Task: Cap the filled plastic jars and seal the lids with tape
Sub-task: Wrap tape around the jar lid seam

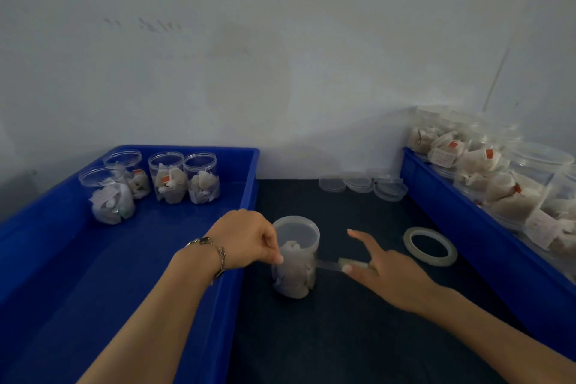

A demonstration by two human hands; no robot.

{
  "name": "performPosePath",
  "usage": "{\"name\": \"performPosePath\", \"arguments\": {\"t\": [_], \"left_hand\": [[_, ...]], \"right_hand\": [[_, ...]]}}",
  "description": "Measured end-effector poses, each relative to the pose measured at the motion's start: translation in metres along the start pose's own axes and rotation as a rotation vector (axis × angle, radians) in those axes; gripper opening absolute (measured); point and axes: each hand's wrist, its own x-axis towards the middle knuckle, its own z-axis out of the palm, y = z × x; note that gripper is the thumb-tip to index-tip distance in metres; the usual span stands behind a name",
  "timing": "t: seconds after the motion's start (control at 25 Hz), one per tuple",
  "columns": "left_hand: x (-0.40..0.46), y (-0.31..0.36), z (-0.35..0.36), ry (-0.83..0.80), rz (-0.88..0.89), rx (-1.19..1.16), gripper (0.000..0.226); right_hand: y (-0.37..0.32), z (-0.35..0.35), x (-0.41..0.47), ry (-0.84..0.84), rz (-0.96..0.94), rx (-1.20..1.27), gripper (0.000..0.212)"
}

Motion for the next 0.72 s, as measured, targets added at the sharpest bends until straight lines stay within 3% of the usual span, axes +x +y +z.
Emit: {"name": "performPosePath", "arguments": {"t": [0.24,0.44,0.72], "left_hand": [[0.007,0.005,0.007,0.025,-0.03,0.067,0.021],[0.006,0.011,0.009,0.046,0.026,0.09,0.024],[0.008,0.004,0.013,0.012,0.019,0.096,0.018]], "right_hand": [[0.006,0.011,0.006,0.383,0.025,-0.191,0.097],[0.005,0.025,0.014,0.604,0.039,0.039,0.097],[0.0,0.038,0.031,0.742,0.005,0.176,0.091]]}}
